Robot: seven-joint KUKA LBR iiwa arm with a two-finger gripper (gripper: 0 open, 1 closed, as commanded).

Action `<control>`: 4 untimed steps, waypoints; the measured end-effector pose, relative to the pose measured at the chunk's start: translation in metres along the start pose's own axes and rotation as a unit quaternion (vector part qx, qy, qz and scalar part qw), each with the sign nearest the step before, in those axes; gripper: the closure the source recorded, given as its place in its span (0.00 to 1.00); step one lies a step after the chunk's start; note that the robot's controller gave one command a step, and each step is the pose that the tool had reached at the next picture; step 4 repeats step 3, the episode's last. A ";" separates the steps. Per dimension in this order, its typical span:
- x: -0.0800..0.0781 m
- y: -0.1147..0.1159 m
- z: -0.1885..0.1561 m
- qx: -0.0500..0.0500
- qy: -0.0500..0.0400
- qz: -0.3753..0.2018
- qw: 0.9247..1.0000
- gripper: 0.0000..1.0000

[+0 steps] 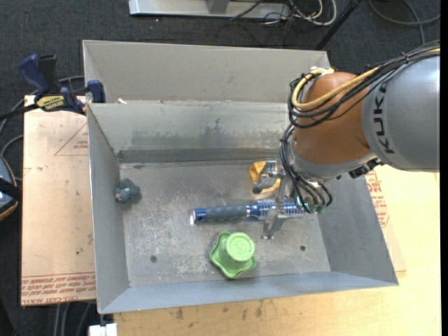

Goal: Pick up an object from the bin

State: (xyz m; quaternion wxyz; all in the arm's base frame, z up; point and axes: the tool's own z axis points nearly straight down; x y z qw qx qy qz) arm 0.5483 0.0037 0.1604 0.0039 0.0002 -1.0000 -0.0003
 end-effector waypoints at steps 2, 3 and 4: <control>-0.026 -0.041 0.082 0.001 -0.011 -0.173 0.985 1.00; -0.034 -0.042 -0.048 0.002 -0.009 -0.198 0.980 1.00; -0.034 -0.042 -0.048 0.002 -0.009 -0.198 0.980 1.00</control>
Offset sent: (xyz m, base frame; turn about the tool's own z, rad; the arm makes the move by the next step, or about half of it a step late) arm 0.0194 -0.0418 -0.0904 -0.3516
